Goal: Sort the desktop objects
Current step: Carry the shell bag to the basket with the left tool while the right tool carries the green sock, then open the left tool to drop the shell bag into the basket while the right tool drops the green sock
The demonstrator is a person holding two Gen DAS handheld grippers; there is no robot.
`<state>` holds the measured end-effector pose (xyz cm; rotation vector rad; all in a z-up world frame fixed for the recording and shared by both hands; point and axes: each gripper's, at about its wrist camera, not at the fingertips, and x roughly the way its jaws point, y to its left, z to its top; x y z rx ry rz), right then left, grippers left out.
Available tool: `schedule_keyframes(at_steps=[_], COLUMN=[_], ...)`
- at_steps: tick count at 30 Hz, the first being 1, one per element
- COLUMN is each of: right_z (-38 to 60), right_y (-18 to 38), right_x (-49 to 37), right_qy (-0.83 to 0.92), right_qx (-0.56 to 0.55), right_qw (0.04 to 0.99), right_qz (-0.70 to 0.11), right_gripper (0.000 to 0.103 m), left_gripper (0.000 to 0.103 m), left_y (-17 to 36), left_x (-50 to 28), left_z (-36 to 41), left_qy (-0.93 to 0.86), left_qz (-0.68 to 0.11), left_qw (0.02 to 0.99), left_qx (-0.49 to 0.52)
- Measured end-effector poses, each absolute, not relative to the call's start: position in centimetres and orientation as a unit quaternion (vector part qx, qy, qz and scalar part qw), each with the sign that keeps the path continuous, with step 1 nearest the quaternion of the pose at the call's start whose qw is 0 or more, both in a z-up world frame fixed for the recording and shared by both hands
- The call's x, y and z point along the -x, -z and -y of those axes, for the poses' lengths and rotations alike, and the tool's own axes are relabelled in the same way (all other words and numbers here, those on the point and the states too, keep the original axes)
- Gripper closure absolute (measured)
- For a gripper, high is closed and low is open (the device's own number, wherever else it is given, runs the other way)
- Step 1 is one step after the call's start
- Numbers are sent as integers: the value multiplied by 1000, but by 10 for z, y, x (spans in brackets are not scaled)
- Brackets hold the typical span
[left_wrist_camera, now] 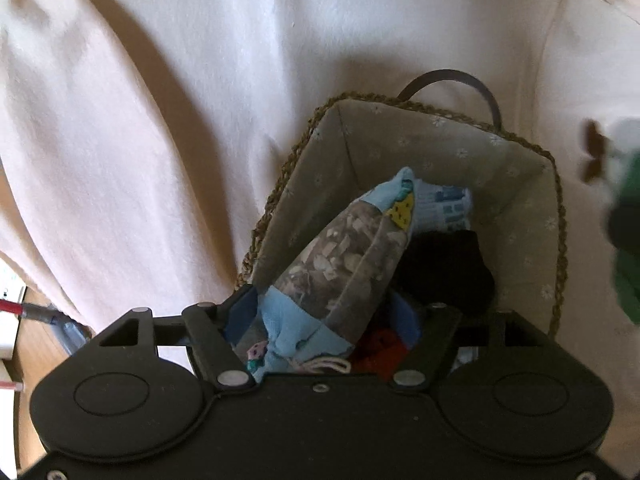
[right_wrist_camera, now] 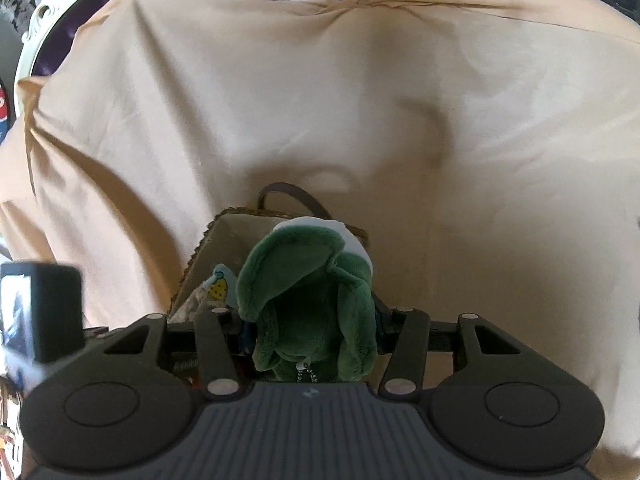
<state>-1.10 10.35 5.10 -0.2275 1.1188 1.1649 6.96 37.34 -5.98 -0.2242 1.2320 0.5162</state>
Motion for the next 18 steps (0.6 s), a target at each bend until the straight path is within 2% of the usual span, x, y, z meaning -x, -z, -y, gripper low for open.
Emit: schedule_keyframes(at_steps=[3,6,12,18], right_z=[-116,-122,-121,-105], right_y=[-49,-50,-53,-57], right_x=[16,18,20,9], right_qy=[-523,-530,-539,-534], right_qx=[103,100,87,63], right_qw=[681,680,678,686], right_qz=[-501,-497,-491,-489], right_gripper=[50,47,36,35], left_gripper=[33,26,26,26], left_y=[53,46,44,51], left_x=[-61,-58,-64,-61], left_z=[-372,-374,-381,-380], left_qy=[-242,-248,-264,-263], left_qz=[-562,-551,-551,-560], left_qw=[785,789,784,778], left_qx=[100,106,110,108])
